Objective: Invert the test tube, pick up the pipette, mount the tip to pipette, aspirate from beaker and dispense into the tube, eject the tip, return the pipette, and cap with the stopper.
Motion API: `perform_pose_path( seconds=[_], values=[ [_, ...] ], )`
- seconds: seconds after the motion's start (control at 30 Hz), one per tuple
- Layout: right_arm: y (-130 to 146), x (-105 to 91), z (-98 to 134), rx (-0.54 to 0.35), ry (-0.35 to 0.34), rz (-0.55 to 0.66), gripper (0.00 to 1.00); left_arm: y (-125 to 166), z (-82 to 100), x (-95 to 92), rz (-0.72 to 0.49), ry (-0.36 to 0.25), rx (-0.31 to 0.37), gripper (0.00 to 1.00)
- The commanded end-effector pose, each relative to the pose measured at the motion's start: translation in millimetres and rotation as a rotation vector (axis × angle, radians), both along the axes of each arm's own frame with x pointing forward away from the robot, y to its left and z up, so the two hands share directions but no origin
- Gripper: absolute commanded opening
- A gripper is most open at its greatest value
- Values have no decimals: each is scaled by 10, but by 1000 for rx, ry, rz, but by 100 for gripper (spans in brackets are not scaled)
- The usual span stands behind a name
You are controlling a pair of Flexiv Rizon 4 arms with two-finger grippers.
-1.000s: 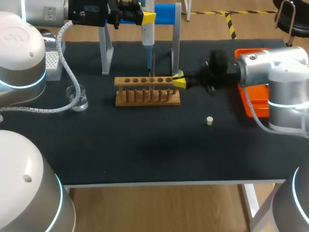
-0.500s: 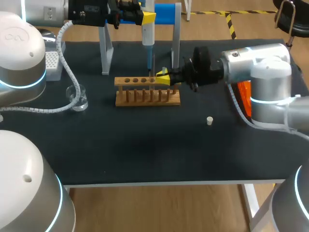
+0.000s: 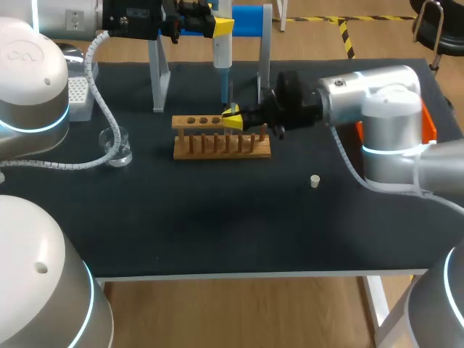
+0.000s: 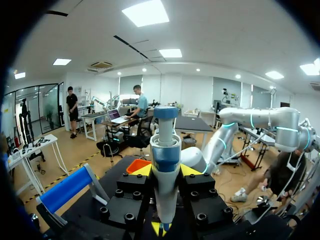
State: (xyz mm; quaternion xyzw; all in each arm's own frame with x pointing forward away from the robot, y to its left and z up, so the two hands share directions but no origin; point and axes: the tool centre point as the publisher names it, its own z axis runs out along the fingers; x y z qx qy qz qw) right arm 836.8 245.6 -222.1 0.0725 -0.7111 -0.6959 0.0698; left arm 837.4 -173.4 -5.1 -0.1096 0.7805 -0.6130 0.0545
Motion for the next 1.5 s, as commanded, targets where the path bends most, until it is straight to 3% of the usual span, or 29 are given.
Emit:
perform_pose_path(
  seconds=[0.03, 1.5],
  values=[
    [54, 16, 3, -6, -2, 7, 0, 3, 8, 5, -2, 1, 2, 0],
    [172, -57, 26, -15, -15, 34, 0, 3, 8, 5, -2, 1, 2, 0]
  ],
)
